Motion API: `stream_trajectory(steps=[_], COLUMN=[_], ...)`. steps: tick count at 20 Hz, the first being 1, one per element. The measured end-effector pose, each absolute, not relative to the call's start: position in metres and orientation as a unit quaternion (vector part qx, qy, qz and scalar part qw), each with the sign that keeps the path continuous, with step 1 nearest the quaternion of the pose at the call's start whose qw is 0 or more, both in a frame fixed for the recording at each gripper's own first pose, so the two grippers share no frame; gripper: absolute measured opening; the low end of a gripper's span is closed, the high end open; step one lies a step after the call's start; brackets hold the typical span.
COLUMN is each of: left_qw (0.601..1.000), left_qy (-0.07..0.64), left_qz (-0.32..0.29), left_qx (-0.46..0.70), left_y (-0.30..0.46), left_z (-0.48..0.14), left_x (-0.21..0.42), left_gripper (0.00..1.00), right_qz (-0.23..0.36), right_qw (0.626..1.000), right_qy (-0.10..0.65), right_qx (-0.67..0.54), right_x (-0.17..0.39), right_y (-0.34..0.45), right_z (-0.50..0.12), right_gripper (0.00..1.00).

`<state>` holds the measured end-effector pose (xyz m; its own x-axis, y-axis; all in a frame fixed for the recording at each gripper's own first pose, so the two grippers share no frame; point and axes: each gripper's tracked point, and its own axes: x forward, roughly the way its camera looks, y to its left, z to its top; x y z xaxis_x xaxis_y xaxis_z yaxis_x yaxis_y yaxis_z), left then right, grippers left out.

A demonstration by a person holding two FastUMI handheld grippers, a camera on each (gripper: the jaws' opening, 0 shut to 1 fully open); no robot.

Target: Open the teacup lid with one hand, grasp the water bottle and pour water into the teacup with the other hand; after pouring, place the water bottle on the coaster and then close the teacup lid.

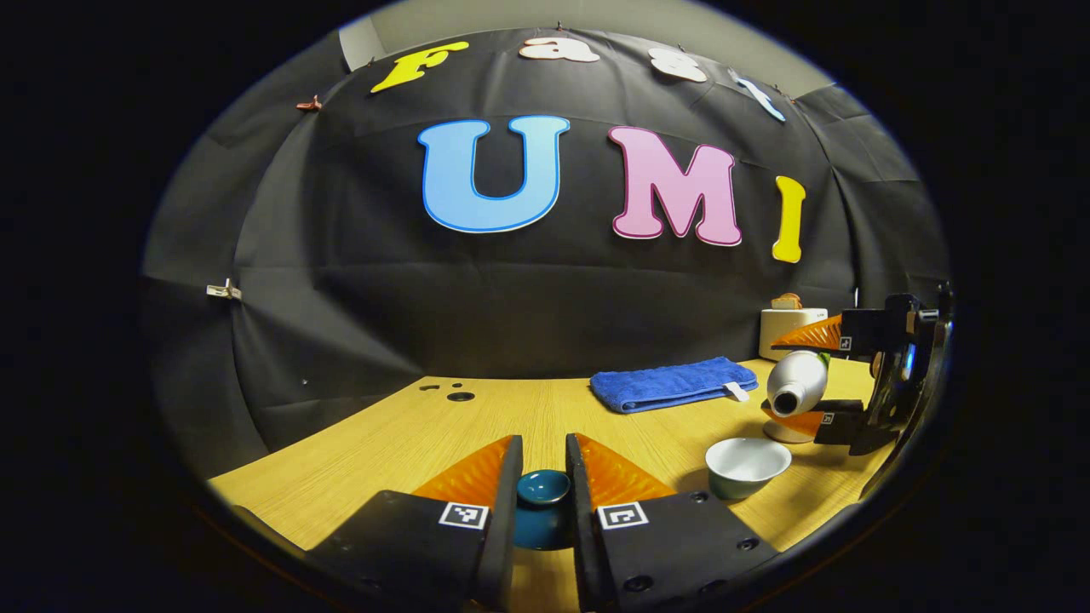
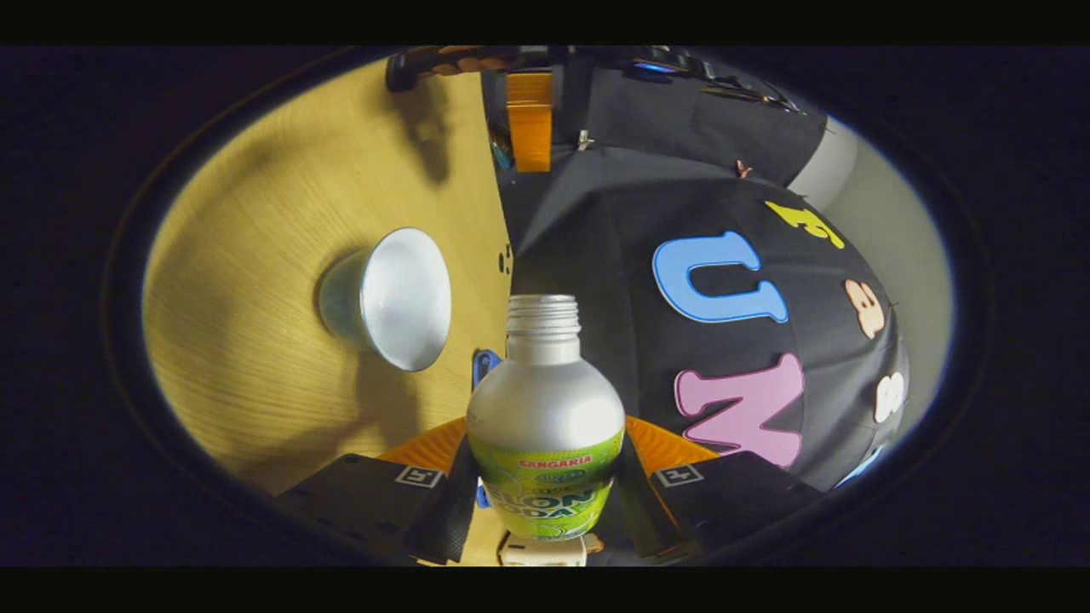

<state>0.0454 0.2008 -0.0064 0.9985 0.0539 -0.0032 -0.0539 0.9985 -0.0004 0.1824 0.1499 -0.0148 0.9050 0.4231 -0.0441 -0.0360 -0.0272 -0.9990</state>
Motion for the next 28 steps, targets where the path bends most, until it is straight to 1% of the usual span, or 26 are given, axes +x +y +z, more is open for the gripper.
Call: stream_trajectory(steps=[2,5,6,7,8,9,10,11,12,13,14,15,18,19,21,22,23,24,26,27,28], left_qw=[1.0,1.0,1.0,1.0,1.0,1.0,1.0,1.0,1.0,1.0,1.0,1.0,1.0,1.0,1.0,1.0,1.0,1.0,1.0,1.0,1.0], left_qy=[0.002,0.001,0.001,0.001,0.001,0.001,0.001,0.001,0.002,0.001,0.001,0.002,0.002,0.002,0.002,0.002,0.001,0.001,0.001,0.001,0.001], left_qz=[0.027,0.027,0.027,0.027,0.027,0.027,0.027,0.027,0.027,0.027,0.027,0.027,0.027,0.027,0.026,0.027,0.027,0.027,0.027,0.027,0.027], left_qx=[0.0,0.0,0.0,0.0,0.0,0.0,0.0,0.0,0.0,0.0,0.0,0.0,0.0,0.0,0.0,0.0,0.0,0.0,0.0,0.0,0.0], left_y=[0.2,0.2,0.2,0.2,0.2,0.201,0.201,0.2,0.2,0.2,0.2,0.2,0.201,0.2,0.2,0.2,0.201,0.2,0.201,0.2,0.2], left_z=[-0.006,-0.007,-0.006,-0.007,-0.007,-0.007,-0.007,-0.007,-0.006,-0.007,-0.006,-0.006,-0.006,-0.007,-0.007,-0.007,-0.007,-0.007,-0.007,-0.006,-0.007], left_x=[0.046,0.046,0.046,0.046,0.046,0.046,0.046,0.046,0.047,0.047,0.046,0.046,0.047,0.047,0.047,0.047,0.046,0.047,0.046,0.047,0.047], left_gripper=[0.33,0.33,0.35,0.32,0.33,0.33,0.35,0.35,0.33,0.33,0.34,0.35,0.33,0.35,0.35,0.33,0.35,0.33,0.33,0.35,0.33], right_qz=[0.168,0.168,0.166,0.167,0.168,0.17,0.169,0.167,0.169,0.169,0.166,0.166,0.161,0.162,0.162,0.161,0.161,0.16,0.159,0.158,0.156], right_qw=[0.663,0.64,0.632,0.627,0.623,0.617,0.608,0.598,0.589,0.579,0.573,0.572,0.556,0.551,0.544,0.542,0.537,0.533,0.528,0.525,0.523], right_qy=[-0.148,-0.155,-0.159,-0.161,-0.162,-0.163,-0.166,-0.169,-0.173,-0.179,-0.182,-0.181,-0.19,-0.192,-0.194,-0.195,-0.197,-0.199,-0.198,-0.199,-0.2], right_qx=[-0.715,-0.733,-0.74,-0.744,-0.747,-0.751,-0.758,-0.765,-0.771,-0.777,-0.782,-0.783,-0.793,-0.796,-0.8,-0.802,-0.804,-0.807,-0.81,-0.812,-0.814], right_x=[0.184,0.193,0.194,0.196,0.196,0.196,0.197,0.196,0.194,0.196,0.197,0.201,0.202,0.202,0.202,0.203,0.203,0.203,0.204,0.205,0.205], right_y=[0.151,0.152,0.152,0.154,0.153,0.153,0.152,0.152,0.151,0.152,0.15,0.148,0.147,0.147,0.145,0.146,0.146,0.146,0.145,0.145,0.145], right_z=[-0.015,-0.018,-0.016,-0.017,-0.018,-0.019,-0.019,-0.018,-0.02,-0.02,-0.018,-0.018,-0.016,-0.017,-0.016,-0.017,-0.017,-0.016,-0.016,-0.015,-0.014], right_gripper=[0.75,0.75,0.74,0.71,0.77,0.75,0.74,0.74,0.74,0.71,0.74,0.74,0.74,0.74,0.74,0.74,0.74,0.74,0.74,0.77,0.77])
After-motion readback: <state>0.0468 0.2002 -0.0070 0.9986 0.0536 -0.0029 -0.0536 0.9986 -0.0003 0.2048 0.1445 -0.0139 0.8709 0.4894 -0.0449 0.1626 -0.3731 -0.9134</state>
